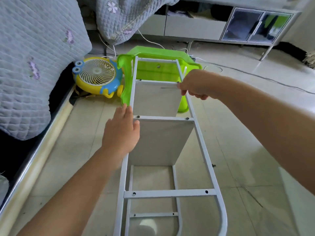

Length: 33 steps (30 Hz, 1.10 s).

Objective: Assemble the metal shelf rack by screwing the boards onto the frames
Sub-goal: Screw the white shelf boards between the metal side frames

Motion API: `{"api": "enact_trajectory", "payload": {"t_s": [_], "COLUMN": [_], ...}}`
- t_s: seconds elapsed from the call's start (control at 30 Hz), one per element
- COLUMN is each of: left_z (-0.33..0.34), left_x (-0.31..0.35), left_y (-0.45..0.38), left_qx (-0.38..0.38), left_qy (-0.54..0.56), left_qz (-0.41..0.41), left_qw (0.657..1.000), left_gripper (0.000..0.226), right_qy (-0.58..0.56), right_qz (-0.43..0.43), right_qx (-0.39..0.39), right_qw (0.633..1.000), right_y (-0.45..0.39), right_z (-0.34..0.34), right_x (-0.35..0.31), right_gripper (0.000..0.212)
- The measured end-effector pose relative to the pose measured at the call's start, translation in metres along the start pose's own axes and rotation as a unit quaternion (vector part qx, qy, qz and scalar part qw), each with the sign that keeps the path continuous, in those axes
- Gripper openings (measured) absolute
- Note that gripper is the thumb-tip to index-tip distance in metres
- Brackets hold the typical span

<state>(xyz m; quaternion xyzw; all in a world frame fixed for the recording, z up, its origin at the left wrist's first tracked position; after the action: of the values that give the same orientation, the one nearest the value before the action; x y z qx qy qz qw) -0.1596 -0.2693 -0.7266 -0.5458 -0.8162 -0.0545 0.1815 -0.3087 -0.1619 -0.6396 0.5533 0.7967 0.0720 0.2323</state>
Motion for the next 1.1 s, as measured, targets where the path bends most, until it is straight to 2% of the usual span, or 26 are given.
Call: {"api": "enact_trajectory", "payload": {"t_s": [0.1,0.27,0.4,0.57,0.6,0.67,0.77,0.87,1.0,1.1], "left_z": [-0.002,0.013,0.022,0.02,0.02,0.019,0.018,0.016,0.01,0.015], "left_x": [0.017,0.034,0.029,0.03,0.03,0.03,0.03,0.03,0.048,0.052], "left_y": [-0.012,-0.026,-0.021,-0.02,-0.02,-0.019,-0.018,-0.019,-0.037,-0.049], "left_qx": [-0.017,-0.085,-0.125,-0.136,-0.137,-0.138,-0.139,-0.134,-0.086,-0.078], "left_qy": [-0.07,-0.117,-0.154,-0.152,-0.153,-0.154,-0.163,-0.168,-0.155,-0.115], "left_qz": [0.053,0.089,0.087,0.086,0.084,0.082,0.078,0.072,0.102,0.09], "left_qw": [0.996,0.985,0.976,0.975,0.975,0.975,0.974,0.974,0.979,0.986], "left_gripper": [0.05,0.055,0.061,0.062,0.062,0.061,0.059,0.058,0.054,0.054], "right_qy": [-0.01,-0.145,-0.223,-0.22,-0.265,-0.381,-0.447,-0.425,-0.342,-0.268], "right_qz": [-0.008,0.0,0.013,0.003,0.02,0.067,0.105,0.099,0.06,0.005], "right_qx": [0.097,0.099,0.056,0.022,-0.005,-0.071,-0.114,-0.1,-0.037,0.026], "right_qw": [0.995,0.985,0.973,0.975,0.964,0.919,0.881,0.894,0.937,0.963], "right_y": [-0.009,-0.016,-0.025,-0.03,-0.032,-0.035,-0.033,-0.03,-0.027,-0.02], "right_z": [-0.001,0.026,0.041,0.053,0.058,0.068,0.079,0.082,0.074,0.056], "right_x": [0.049,0.093,0.091,0.079,0.081,0.087,0.093,0.097,0.099,0.097], "right_gripper": [0.037,0.031,0.034,0.033,0.035,0.04,0.046,0.048,0.048,0.039]}}
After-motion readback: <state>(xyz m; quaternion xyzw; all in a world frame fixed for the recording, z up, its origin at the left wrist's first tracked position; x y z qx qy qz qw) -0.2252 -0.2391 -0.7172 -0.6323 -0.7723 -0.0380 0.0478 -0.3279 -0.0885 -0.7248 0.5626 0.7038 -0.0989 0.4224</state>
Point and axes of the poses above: each hand's wrist, its own y-axis away from the middle knuckle, its own z-axis out of the palm, x = y × z, the point moved 9 cm from there along -y, towards the middle knuckle, and after that the axes turned 14 degrees about z, right-handed, at the moved point
